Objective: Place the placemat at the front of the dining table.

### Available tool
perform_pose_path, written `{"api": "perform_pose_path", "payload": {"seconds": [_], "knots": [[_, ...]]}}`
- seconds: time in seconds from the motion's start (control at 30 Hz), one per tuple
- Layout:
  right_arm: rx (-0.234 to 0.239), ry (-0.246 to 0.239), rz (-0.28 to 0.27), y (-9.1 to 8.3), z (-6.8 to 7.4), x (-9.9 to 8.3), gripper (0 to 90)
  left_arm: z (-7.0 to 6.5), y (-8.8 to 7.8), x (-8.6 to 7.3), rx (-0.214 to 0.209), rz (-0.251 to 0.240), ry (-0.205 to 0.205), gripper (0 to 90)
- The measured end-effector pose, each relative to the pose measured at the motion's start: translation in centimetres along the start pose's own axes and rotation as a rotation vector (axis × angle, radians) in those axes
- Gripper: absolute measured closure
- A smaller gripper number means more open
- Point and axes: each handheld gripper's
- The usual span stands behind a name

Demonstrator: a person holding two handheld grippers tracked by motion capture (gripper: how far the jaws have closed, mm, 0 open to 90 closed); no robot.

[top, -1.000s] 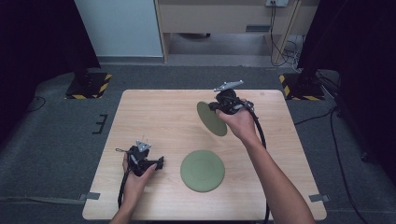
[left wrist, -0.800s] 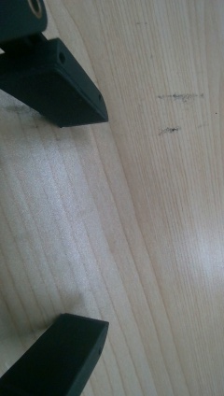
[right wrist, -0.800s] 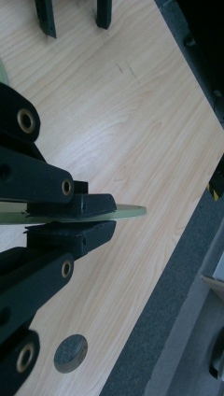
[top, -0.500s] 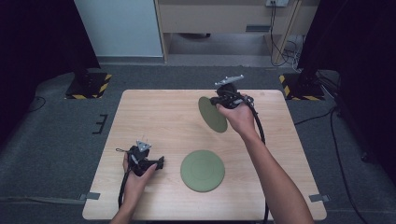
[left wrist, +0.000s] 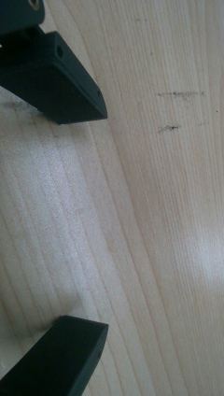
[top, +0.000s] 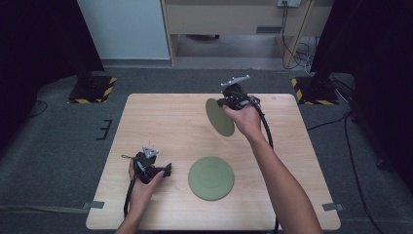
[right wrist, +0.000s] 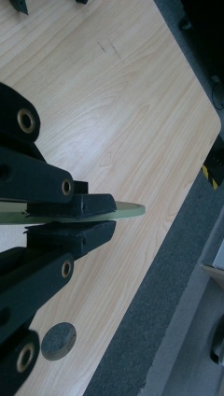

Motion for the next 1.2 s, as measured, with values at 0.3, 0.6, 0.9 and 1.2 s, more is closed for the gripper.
{"api": "perform_pose_path", "payload": {"seconds": [0.3, 0.6, 0.9, 1.2], "knots": [[-0.009, -0.001, 0.019, 0.9, 0.1, 0.5, 86.2, 0.0, 0.0, 0.0, 0.001, 0.001, 0.001, 0.1], [0.025, -0.036, 0.018, 3.6, 2.8, 2.6, 86.1, -0.1, 0.1, 0.1, -0.002, 0.001, 0.003, 0.1], [0.031, -0.027, 0.015, 6.0, 3.8, 2.6, 86.1, -0.1, 0.1, 0.0, 0.000, -0.001, 0.003, 0.3], [-0.010, 0.017, 0.028, 6.3, 1.3, 1.6, 86.0, -0.1, 0.1, 0.0, 0.002, -0.001, 0.002, 0.2]]}}
Point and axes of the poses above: each handheld gripper's, and its own axes: y roughly forward along the jaws, x roughly out of its top, z roughly to its left, and after that the axes turned 12 degrees about -y, right-handed
